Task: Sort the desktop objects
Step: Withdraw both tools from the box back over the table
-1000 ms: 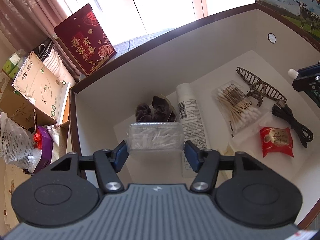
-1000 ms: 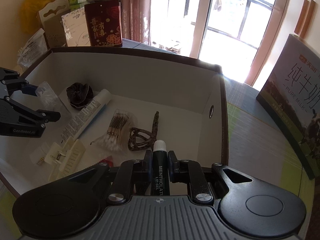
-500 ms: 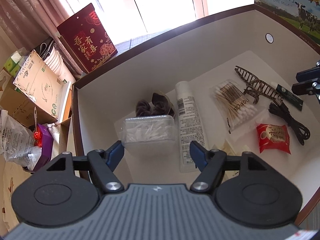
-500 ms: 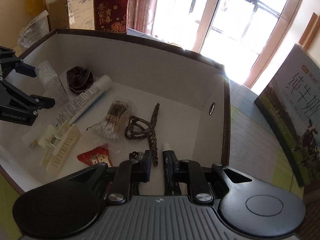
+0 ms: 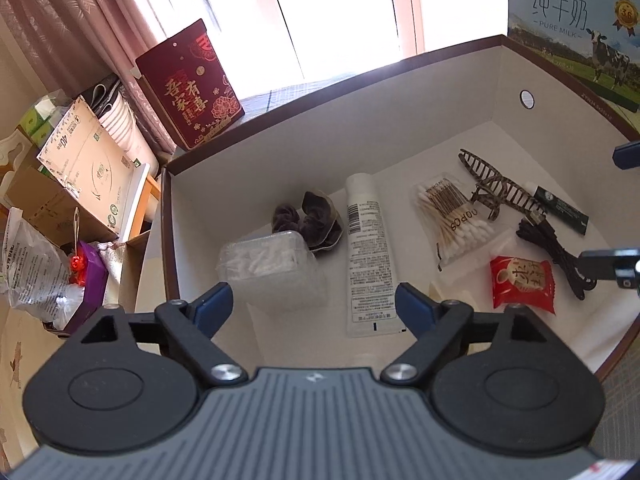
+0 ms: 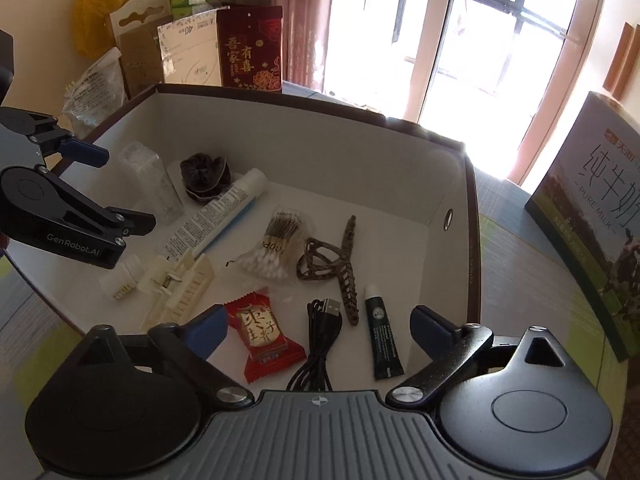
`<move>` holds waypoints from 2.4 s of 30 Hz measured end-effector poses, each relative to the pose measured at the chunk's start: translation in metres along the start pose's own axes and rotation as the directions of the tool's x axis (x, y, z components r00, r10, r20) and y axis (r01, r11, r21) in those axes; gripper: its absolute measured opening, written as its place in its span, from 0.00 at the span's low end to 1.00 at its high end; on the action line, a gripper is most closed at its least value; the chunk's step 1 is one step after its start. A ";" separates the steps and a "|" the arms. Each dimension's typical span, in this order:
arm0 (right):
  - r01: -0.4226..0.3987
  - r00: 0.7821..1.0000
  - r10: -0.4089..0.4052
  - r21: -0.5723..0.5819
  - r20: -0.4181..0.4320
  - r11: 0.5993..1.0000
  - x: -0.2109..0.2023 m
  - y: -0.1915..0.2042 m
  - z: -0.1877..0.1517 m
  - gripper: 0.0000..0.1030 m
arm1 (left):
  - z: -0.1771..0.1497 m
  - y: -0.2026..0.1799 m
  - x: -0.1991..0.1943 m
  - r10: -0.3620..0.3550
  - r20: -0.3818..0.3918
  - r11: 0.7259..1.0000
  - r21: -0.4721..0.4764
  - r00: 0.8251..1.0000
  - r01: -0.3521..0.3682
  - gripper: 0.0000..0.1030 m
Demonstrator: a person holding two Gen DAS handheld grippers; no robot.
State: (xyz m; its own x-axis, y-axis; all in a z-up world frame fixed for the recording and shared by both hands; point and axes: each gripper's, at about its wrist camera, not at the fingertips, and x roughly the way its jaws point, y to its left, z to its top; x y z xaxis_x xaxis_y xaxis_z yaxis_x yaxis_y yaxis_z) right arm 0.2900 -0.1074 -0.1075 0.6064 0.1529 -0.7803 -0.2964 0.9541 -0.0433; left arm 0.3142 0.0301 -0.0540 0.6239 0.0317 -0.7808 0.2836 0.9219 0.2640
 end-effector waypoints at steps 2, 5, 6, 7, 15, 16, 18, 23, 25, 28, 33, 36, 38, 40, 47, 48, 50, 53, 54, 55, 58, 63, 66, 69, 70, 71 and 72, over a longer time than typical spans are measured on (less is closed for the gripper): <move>-0.008 1.000 0.007 0.032 0.019 0.999 -0.008 -0.001 -0.002 0.98 | -0.002 0.000 -0.011 0.000 0.019 1.000 -0.018 1.000 0.001 0.90; -0.028 0.999 0.024 0.083 0.045 0.996 -0.021 -0.002 -0.008 0.98 | -0.005 -0.001 -0.031 0.010 0.054 0.999 -0.047 0.998 -0.008 0.94; -0.028 0.998 0.022 0.098 0.056 0.995 -0.025 -0.002 -0.010 0.98 | -0.006 -0.002 -0.037 0.015 0.066 0.998 -0.056 0.998 -0.011 0.94; -0.028 0.998 0.020 0.111 0.065 0.993 -0.030 -0.002 -0.013 0.98 | -0.008 -0.003 -0.044 0.016 0.077 0.998 -0.065 0.997 -0.011 0.95; -0.016 0.995 -0.004 0.202 0.098 0.979 -0.067 0.001 -0.037 0.98 | -0.031 -0.011 -0.092 0.003 0.117 0.989 -0.150 0.993 0.015 0.99; -0.008 0.995 -0.013 0.208 0.100 0.978 -0.071 0.002 -0.041 0.98 | -0.035 -0.011 -0.097 -0.002 0.114 0.986 -0.168 0.993 0.021 0.99; 0.002 0.994 -0.027 0.223 0.107 0.975 -0.080 0.004 -0.048 0.98 | -0.045 -0.011 -0.107 -0.017 0.106 0.979 -0.202 0.994 0.039 0.99; 0.018 0.993 -0.048 0.267 0.104 0.964 -0.101 0.013 -0.068 0.98 | -0.071 -0.021 -0.131 -0.026 0.081 0.965 -0.256 0.996 0.046 0.99; 0.020 0.993 -0.050 0.274 0.104 0.962 -0.109 0.017 -0.076 0.98 | -0.081 -0.027 -0.140 -0.032 0.072 0.963 -0.266 0.997 0.050 0.99; 0.014 0.994 -0.044 0.274 0.102 0.962 -0.121 0.024 -0.084 0.98 | -0.095 -0.034 -0.153 -0.040 0.064 0.959 -0.279 0.997 0.057 0.99; 0.015 0.991 -0.047 0.245 0.124 0.969 -0.143 0.038 -0.095 0.98 | -0.112 -0.043 -0.175 -0.039 0.061 0.956 -0.287 0.997 0.055 0.99; 0.009 0.990 -0.042 0.242 0.131 0.970 -0.154 0.044 -0.100 0.98 | -0.119 -0.046 -0.190 -0.039 0.070 0.955 -0.292 0.997 0.058 0.99; 0.012 0.990 -0.045 0.235 0.135 0.972 -0.160 0.049 -0.104 0.98 | -0.122 -0.049 -0.198 -0.036 0.079 0.954 -0.294 0.996 0.058 0.99; 0.016 0.990 -0.047 0.225 0.136 0.974 -0.165 0.053 -0.108 0.98 | -0.126 -0.051 -0.206 -0.032 0.086 0.954 -0.295 0.996 0.056 0.99; 0.005 0.991 -0.034 0.217 0.129 0.976 -0.178 0.064 -0.125 0.98 | -0.136 -0.059 -0.224 -0.030 0.094 0.953 -0.297 0.995 0.057 0.99; 0.005 0.991 -0.034 0.217 0.128 0.976 -0.180 0.065 -0.128 0.98 | -0.137 -0.061 -0.225 -0.028 0.095 0.953 -0.297 0.995 0.055 0.99; 0.005 0.991 -0.033 0.216 0.128 0.976 -0.183 0.066 -0.130 0.98 | -0.139 -0.063 -0.228 -0.025 0.096 0.954 -0.294 0.995 0.053 0.99; 0.009 0.991 -0.038 0.216 0.130 0.976 -0.187 0.066 -0.134 0.98 | -0.140 -0.067 -0.233 -0.020 0.101 0.957 -0.286 0.995 0.048 0.99; 0.009 0.991 -0.039 0.217 0.131 0.976 -0.188 0.066 -0.135 0.98 | -0.140 -0.069 -0.234 -0.019 0.103 0.958 -0.283 0.994 0.048 0.99; 0.010 0.990 -0.040 0.218 0.132 0.976 -0.189 0.066 -0.135 0.98 | -0.141 -0.070 -0.235 -0.020 0.105 0.958 -0.281 0.994 0.049 0.99; 0.011 0.990 -0.041 0.222 0.134 0.975 -0.191 0.064 -0.137 0.98 | -0.142 -0.075 -0.238 -0.021 0.106 0.960 -0.274 0.994 0.049 0.99; 0.010 0.990 -0.040 0.217 0.132 0.976 -0.193 0.064 -0.139 0.98 | -0.147 -0.079 -0.238 -0.024 0.093 0.961 -0.272 0.995 0.048 0.99; 0.011 0.991 -0.039 0.214 0.128 0.977 -0.193 0.064 -0.141 0.98 | -0.150 -0.080 -0.237 -0.023 0.080 0.962 -0.271 0.997 0.044 0.99; 0.009 0.991 -0.036 0.211 0.126 0.977 -0.193 0.064 -0.142 0.98 | -0.152 -0.082 -0.236 -0.019 0.074 0.962 -0.269 0.997 0.038 0.99; 0.009 0.991 -0.036 0.210 0.126 0.978 -0.193 0.064 -0.142 0.98 | -0.152 -0.082 -0.236 -0.018 0.072 0.962 -0.269 0.997 0.036 0.99; 0.009 0.991 -0.036 0.208 0.126 0.978 -0.193 0.065 -0.143 0.98 | -0.153 -0.083 -0.236 -0.017 0.070 0.962 -0.270 0.997 0.035 0.99; 0.010 0.992 -0.036 0.206 0.125 0.979 -0.193 0.065 -0.143 0.98 | -0.154 -0.083 -0.236 -0.016 0.069 0.962 -0.270 0.998 0.034 0.99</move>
State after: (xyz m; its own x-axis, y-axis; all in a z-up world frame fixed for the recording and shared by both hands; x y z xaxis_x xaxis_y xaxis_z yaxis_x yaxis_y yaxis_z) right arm 0.0480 -0.1116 -0.0491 0.7041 0.1490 -0.6943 -0.1321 0.9882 0.0781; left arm 0.0316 0.0052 0.0213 0.6677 -0.0100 -0.7444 0.0979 0.9924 0.0744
